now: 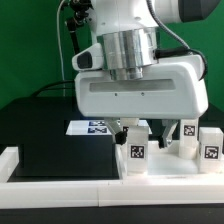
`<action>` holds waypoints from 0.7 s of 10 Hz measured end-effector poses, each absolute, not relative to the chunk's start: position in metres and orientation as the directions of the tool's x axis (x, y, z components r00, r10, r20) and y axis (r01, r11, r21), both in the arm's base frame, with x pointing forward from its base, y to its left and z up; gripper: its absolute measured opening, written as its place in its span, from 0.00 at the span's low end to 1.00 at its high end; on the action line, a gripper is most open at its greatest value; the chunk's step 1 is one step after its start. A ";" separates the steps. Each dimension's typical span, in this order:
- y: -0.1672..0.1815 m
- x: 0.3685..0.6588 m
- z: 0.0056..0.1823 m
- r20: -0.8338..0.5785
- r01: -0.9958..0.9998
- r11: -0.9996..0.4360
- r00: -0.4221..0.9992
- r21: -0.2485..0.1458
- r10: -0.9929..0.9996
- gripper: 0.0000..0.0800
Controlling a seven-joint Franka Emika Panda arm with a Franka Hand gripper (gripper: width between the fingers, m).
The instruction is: Assemble square table
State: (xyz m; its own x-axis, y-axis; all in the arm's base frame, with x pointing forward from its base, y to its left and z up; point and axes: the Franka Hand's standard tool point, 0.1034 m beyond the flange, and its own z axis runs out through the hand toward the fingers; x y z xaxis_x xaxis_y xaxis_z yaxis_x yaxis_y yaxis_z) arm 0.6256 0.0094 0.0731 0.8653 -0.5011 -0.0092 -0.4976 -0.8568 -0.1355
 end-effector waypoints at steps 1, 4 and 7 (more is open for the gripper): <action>0.009 0.626 0.074 -0.004 -0.471 -0.872 0.880 -0.137 -0.475 0.81; 0.009 0.625 0.073 -0.023 -0.580 -0.804 0.812 -0.134 -0.583 0.49; 0.008 0.624 0.072 -0.063 -0.812 -0.571 0.580 -0.117 -0.812 0.37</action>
Offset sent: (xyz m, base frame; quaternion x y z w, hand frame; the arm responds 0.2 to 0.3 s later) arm 0.0000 0.0000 0.0000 0.0000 0.0000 0.1296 0.9916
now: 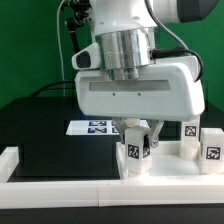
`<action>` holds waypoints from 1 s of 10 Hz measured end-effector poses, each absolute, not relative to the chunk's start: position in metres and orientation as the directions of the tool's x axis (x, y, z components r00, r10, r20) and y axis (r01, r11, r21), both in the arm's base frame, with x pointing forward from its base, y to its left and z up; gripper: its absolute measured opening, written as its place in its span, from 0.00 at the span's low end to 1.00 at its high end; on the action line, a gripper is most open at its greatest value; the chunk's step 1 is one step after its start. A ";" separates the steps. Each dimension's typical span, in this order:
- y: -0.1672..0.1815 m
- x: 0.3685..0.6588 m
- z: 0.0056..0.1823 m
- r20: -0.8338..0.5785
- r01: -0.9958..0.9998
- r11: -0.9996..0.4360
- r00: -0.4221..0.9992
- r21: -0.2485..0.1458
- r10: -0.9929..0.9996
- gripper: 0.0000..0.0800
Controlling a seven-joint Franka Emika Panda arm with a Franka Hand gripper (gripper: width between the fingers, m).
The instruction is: Assemble square table
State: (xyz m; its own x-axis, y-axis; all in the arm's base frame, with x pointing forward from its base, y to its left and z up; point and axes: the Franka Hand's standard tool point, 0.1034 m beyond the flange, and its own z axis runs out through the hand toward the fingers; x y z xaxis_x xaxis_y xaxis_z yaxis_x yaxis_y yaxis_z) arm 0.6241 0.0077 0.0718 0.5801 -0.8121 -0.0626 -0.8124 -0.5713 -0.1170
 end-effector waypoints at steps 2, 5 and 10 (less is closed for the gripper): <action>0.013 0.621 0.070 -0.135 -0.971 -0.225 0.234 -0.077 -0.963 0.37; 0.013 0.627 0.071 -0.239 -0.992 0.121 -0.107 -0.045 -0.965 0.36; 0.010 0.629 0.071 -0.168 -0.943 -0.303 0.324 -0.137 -0.931 0.67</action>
Offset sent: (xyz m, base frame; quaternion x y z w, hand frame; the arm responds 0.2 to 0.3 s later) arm 0.0324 0.0228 0.0034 0.0770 -0.1759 0.4456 0.8744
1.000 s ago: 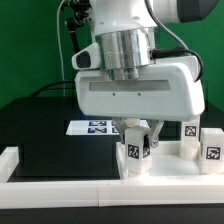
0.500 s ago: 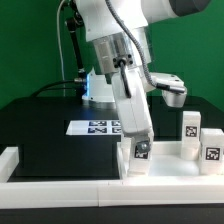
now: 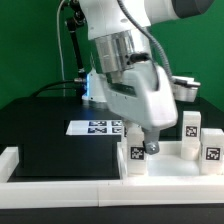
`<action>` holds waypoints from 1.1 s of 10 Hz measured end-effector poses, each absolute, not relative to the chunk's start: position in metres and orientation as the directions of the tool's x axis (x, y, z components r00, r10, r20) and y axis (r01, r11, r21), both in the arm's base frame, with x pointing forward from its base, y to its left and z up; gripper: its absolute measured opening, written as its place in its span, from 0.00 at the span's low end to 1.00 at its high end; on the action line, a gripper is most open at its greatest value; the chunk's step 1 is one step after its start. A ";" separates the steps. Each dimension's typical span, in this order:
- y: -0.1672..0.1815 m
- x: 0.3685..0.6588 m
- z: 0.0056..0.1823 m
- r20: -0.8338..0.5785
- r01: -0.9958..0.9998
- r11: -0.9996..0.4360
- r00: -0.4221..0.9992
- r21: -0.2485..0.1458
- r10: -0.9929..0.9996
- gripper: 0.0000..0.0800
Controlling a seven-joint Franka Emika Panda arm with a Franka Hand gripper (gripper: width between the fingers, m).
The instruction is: Assemble square table
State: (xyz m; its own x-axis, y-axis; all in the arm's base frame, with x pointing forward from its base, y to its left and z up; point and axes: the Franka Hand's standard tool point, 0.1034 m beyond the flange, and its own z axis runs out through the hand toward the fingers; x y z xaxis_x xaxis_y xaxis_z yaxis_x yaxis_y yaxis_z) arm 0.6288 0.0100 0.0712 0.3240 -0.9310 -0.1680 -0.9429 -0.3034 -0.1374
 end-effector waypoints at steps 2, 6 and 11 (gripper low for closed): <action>0.009 0.629 0.071 -0.150 -0.902 -0.403 0.424 -0.152 -0.893 0.78; 0.013 0.628 0.069 -0.022 -0.519 -0.846 0.854 -0.124 -0.520 0.81; 0.009 0.628 0.069 -0.023 -0.515 -0.849 0.856 -0.123 -0.516 0.57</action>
Offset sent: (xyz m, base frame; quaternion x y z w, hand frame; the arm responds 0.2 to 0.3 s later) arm 0.0000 0.0000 0.0000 0.0000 0.0000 -0.1938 0.9810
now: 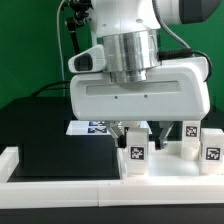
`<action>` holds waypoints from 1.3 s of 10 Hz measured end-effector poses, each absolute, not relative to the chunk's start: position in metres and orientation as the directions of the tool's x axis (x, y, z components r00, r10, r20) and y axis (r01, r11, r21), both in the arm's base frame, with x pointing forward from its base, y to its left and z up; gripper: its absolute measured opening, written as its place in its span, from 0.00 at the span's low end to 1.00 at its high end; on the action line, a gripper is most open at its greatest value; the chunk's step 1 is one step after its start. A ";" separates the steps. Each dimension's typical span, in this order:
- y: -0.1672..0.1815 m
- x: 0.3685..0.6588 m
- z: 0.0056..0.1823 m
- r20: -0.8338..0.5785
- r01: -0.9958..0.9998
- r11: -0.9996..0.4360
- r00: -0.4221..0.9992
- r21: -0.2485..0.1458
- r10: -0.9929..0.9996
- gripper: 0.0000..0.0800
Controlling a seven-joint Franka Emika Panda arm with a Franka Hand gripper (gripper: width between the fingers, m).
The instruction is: Assemble square table
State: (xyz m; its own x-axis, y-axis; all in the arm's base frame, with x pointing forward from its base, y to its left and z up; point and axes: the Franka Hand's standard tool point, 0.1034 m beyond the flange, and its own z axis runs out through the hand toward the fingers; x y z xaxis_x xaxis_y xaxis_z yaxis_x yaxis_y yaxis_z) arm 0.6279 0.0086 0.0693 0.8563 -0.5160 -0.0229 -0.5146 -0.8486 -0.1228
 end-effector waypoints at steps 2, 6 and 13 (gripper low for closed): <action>0.007 0.627 0.068 -0.043 -0.640 -0.760 0.768 -0.115 -0.639 0.36; 0.007 0.627 0.068 -0.081 -0.868 -0.488 0.495 -0.093 -0.865 0.36; 0.012 0.627 0.068 -0.239 -0.966 0.258 -0.247 -0.015 -0.939 0.36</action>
Offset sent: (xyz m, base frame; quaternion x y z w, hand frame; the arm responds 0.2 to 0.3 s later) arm 0.0000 0.0000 0.0000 0.0000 0.0000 0.1938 0.9810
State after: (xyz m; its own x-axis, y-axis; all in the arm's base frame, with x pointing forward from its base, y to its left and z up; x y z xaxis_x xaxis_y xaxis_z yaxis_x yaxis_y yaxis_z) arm 0.6273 0.0117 0.0682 -0.2474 -0.9389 -0.2392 -0.9659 0.2584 -0.0151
